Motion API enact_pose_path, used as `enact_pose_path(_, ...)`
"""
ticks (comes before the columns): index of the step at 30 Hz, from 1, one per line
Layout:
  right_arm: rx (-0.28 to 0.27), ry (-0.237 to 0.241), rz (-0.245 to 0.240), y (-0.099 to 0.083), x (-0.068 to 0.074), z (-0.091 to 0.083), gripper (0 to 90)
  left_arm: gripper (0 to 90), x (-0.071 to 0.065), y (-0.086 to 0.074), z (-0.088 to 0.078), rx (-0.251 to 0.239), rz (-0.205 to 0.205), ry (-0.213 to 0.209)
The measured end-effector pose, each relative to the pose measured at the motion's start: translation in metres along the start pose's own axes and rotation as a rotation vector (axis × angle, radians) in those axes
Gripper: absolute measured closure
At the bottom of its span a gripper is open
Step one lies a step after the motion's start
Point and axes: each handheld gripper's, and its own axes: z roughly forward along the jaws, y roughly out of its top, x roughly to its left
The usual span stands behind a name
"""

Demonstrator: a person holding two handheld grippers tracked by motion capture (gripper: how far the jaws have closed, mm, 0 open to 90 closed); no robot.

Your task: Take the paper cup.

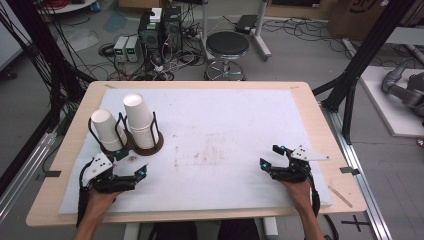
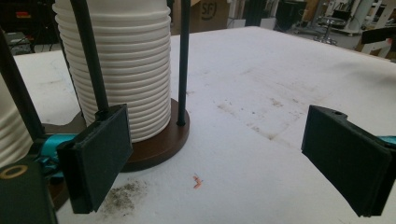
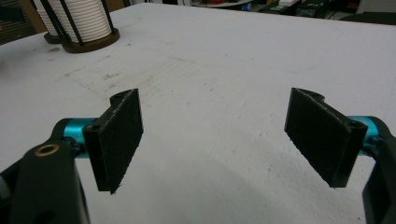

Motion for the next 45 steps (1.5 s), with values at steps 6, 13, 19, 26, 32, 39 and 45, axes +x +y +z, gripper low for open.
enact_pose_path(6, -0.001, 0.004, 0.004, 0.0, -0.001, 0.0, 19.9, 8.4, 0.001, 0.0, 0.0, 0.005, -0.003, -0.002)
enact_pose_path(13, 0.001, 0.008, -0.003, 0.0, -0.001, 0.001, 19.8, 8.4, 0.001, 0.001, 0.001, 0.012, -0.007, -0.006)
enact_pose_path(19, 0.003, 0.009, 0.005, 0.0, -0.001, 0.0, 19.8, 8.4, 0.001, 0.001, 0.001, 0.016, -0.011, -0.01)
enact_pose_path(26, -0.002, 0.007, 0.001, 0.0, -0.001, 0.0, 19.8, 8.3, 0.004, 0.008, 0.002, 0.016, -0.002, -0.006)
enact_pose_path(32, -0.013, 0.004, -0.006, -0.001, 0.0, -0.001, 19.8, 7.4, 0.003, 0.018, -0.004, 0.013, 0.016, -0.014)
enact_pose_path(39, -0.011, 0.004, -0.001, -0.001, -0.001, -0.001, 19.9, 7.0, 0.005, 0.037, -0.014, 0.002, 0.027, -0.031)
enact_pose_path(45, -0.009, 0.008, 0.002, 0.0, -0.001, -0.001, 19.9, 7.0, 0.008, 0.062, -0.022, 0.017, 0.06, -0.015)
